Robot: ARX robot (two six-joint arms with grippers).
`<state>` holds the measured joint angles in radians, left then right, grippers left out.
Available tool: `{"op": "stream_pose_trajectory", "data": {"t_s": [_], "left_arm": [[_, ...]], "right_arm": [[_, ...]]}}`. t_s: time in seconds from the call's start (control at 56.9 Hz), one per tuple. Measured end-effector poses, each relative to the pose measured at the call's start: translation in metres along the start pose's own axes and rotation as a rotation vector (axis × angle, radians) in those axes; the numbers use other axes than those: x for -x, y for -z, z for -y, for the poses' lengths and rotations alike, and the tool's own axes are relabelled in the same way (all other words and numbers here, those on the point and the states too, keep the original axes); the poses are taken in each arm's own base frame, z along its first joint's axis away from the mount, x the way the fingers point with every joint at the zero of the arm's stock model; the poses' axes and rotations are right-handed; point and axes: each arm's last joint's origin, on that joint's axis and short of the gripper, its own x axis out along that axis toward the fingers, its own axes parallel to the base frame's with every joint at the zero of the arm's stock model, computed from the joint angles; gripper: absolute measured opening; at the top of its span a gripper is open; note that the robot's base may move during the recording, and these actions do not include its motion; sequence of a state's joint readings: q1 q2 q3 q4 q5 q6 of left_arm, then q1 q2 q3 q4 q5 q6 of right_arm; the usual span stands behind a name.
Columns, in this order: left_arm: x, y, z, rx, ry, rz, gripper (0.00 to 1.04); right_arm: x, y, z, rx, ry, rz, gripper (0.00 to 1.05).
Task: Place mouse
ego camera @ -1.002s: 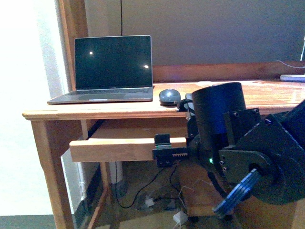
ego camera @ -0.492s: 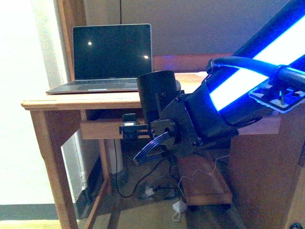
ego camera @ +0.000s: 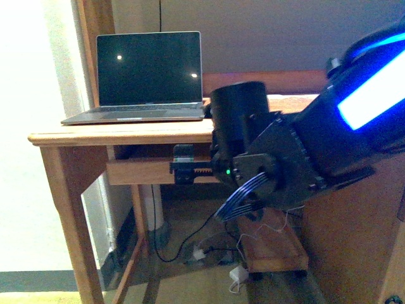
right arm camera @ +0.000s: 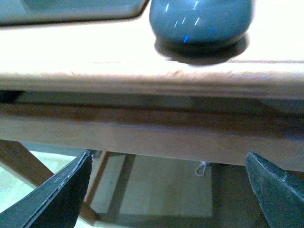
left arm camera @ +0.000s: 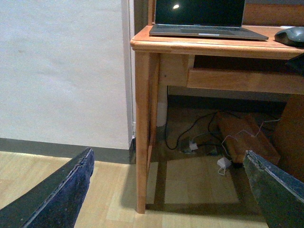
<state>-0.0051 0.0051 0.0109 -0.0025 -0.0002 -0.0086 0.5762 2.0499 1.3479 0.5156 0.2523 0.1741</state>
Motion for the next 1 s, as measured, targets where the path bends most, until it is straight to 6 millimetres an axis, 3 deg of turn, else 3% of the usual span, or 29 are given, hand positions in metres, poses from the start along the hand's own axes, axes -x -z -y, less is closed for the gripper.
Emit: {"op": "stream_pose_trajectory", "data": {"t_s": [0.229, 0.51, 0.615, 0.721, 0.844, 1.002], "left_arm": [[0.000, 0.000, 0.000, 0.000, 0.000, 0.000, 0.97], [0.000, 0.000, 0.000, 0.000, 0.000, 0.000, 0.97], [0.000, 0.000, 0.000, 0.000, 0.000, 0.000, 0.97], [0.000, 0.000, 0.000, 0.000, 0.000, 0.000, 0.97], [0.000, 0.000, 0.000, 0.000, 0.000, 0.000, 0.97], [0.000, 0.000, 0.000, 0.000, 0.000, 0.000, 0.97]], "right_arm": [[0.084, -0.036, 0.040, -0.062, -0.031, 0.074, 0.97], [0.194, -0.044, 0.085, -0.154, 0.047, 0.162, 0.97], [0.234, -0.038, 0.094, -0.170, 0.078, 0.207, 0.97], [0.283, -0.020, 0.097, -0.183, 0.100, 0.238, 0.97], [0.319, -0.003, 0.097, -0.198, 0.123, 0.265, 0.97], [0.342, 0.011, 0.098, -0.213, 0.093, 0.303, 0.97]]}}
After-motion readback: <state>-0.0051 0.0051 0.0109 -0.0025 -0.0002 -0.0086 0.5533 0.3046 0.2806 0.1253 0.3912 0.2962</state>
